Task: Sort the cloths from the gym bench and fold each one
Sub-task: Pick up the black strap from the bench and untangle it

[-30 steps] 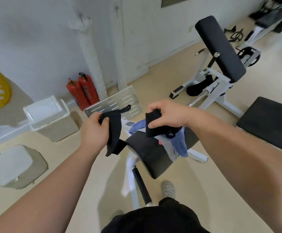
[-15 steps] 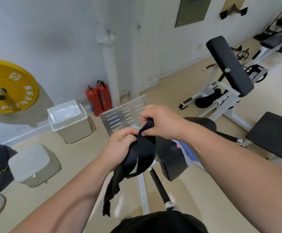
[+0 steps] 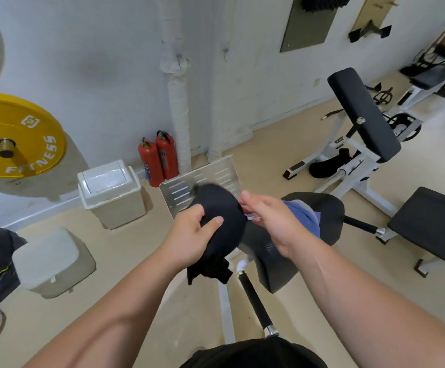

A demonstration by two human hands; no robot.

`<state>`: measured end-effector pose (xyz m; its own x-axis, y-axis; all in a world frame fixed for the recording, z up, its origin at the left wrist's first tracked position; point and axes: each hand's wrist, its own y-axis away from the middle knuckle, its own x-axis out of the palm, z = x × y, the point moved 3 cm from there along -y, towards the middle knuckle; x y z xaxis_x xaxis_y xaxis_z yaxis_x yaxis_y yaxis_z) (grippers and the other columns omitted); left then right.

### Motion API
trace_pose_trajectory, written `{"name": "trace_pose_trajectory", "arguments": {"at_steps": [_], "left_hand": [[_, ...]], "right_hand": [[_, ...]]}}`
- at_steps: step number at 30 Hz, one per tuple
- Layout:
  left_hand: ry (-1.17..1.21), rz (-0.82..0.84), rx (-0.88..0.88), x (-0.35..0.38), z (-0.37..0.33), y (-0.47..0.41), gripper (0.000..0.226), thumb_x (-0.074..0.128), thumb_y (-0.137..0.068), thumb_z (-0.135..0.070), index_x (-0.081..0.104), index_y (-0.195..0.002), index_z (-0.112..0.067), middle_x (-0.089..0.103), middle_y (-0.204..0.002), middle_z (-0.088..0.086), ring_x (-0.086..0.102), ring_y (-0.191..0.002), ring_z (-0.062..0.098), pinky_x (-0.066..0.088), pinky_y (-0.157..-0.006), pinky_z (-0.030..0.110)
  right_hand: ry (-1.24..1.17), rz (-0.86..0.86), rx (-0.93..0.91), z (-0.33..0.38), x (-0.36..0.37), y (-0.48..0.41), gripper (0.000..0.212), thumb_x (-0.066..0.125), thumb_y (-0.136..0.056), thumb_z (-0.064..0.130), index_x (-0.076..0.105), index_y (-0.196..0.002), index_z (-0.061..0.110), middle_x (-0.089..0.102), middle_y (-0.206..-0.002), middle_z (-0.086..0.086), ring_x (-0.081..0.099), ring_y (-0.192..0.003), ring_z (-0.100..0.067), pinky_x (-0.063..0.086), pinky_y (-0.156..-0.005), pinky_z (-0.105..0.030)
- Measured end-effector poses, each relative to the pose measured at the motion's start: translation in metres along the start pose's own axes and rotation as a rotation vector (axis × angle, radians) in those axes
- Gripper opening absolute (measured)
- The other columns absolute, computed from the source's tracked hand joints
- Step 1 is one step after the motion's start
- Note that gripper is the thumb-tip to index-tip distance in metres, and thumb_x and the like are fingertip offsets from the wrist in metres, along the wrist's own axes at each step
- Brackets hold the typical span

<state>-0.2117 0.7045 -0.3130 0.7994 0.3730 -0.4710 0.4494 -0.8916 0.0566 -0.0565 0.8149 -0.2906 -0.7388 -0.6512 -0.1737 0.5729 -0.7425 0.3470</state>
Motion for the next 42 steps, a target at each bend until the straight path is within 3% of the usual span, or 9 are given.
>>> {"name": "trace_pose_trajectory", "arguments": {"at_steps": [3,8,15,20,24,26,33,38,42], "left_hand": [[-0.253,0.089,0.085,-0.002,-0.008,0.006,0.035,0.061,-0.097,-0.036,0.049,-0.074,-0.013,0.055,-0.071,0.003,0.053,-0.068,0.025,0.044,-0.067,0.044],[-0.674,0.239,0.282,0.001,-0.020,0.014,0.033,0.051,-0.102,-0.036,0.039,-0.077,-0.018,0.044,-0.078,-0.004,0.046,-0.077,0.023,0.025,-0.066,0.034],[-0.167,0.145,0.049,-0.016,0.015,0.017,0.009,0.062,-0.072,-0.024,0.061,-0.074,-0.033,0.064,-0.068,-0.011,0.057,-0.065,0.005,0.045,-0.063,0.024],[0.226,-0.167,-0.303,-0.028,0.051,0.010,0.045,0.052,-0.086,0.004,0.067,-0.110,-0.031,0.073,-0.093,0.000,0.068,-0.086,0.020,0.054,-0.080,0.032],[0.623,-0.355,-0.441,-0.032,0.056,0.002,0.021,0.061,-0.093,0.002,0.071,-0.100,-0.015,0.077,-0.091,0.006,0.071,-0.081,0.021,0.058,-0.070,0.030],[0.708,-0.342,-0.450,-0.029,0.052,0.000,0.009,0.063,-0.096,-0.004,0.069,-0.098,-0.010,0.075,-0.089,0.011,0.070,-0.070,0.020,0.054,-0.057,0.026],[0.790,-0.133,-0.325,-0.014,0.009,0.015,0.015,0.062,-0.096,-0.004,0.068,-0.108,-0.008,0.076,-0.093,0.015,0.072,-0.075,0.021,0.055,-0.056,0.026],[0.933,-0.025,-0.287,-0.008,-0.012,0.023,0.021,0.056,-0.097,-0.003,0.071,-0.111,-0.011,0.077,-0.102,0.016,0.075,-0.088,0.025,0.059,-0.078,0.037],[0.842,-0.119,-0.237,-0.016,-0.010,0.014,0.023,0.052,-0.102,-0.007,0.068,-0.118,-0.011,0.077,-0.097,0.007,0.073,-0.078,0.015,0.055,-0.060,0.022]], "right_hand": [[-0.097,0.050,-0.062,0.009,0.013,-0.002,0.041,0.064,-0.092,0.051,0.076,-0.105,0.014,0.077,-0.104,-0.004,0.070,-0.105,-0.021,0.050,-0.101,-0.039],[-0.105,0.043,0.106,0.014,0.024,-0.010,0.030,0.078,-0.086,0.030,0.073,-0.108,0.010,0.077,-0.097,-0.011,0.072,-0.080,-0.019,0.057,-0.070,-0.029],[-0.411,-0.059,0.043,0.010,0.020,-0.018,0.055,0.054,-0.087,-0.016,0.061,-0.127,0.021,0.074,-0.096,-0.015,0.071,-0.075,-0.023,0.057,-0.063,-0.030],[-0.374,-0.015,-0.004,-0.002,0.014,-0.010,0.048,0.051,-0.089,-0.014,0.060,-0.126,0.016,0.076,-0.095,-0.010,0.071,-0.087,-0.027,0.057,-0.076,-0.035],[-0.270,-0.008,0.013,-0.007,0.024,0.005,0.014,0.060,-0.094,0.003,0.073,-0.100,0.000,0.076,-0.090,-0.014,0.069,-0.082,-0.027,0.054,-0.068,-0.030],[-0.256,0.018,0.000,-0.009,0.033,0.012,0.015,0.063,-0.096,0.009,0.072,-0.103,-0.002,0.077,-0.094,-0.017,0.071,-0.082,-0.024,0.056,-0.071,-0.029],[-0.176,0.036,-0.091,-0.008,0.059,0.018,0.014,0.051,-0.104,0.017,0.061,-0.108,0.008,0.076,-0.093,-0.006,0.071,-0.084,-0.013,0.053,-0.076,-0.029],[-0.101,-0.052,-0.143,-0.006,0.063,0.013,0.013,0.051,-0.104,0.024,0.062,-0.104,0.016,0.076,-0.097,-0.012,0.073,-0.094,-0.030,0.056,-0.087,-0.051],[-0.092,-0.059,-0.199,-0.002,0.062,0.011,0.022,0.055,-0.096,0.046,0.061,-0.103,0.027,0.066,-0.095,-0.029,0.063,-0.079,-0.041,0.050,-0.074,-0.046]]}}
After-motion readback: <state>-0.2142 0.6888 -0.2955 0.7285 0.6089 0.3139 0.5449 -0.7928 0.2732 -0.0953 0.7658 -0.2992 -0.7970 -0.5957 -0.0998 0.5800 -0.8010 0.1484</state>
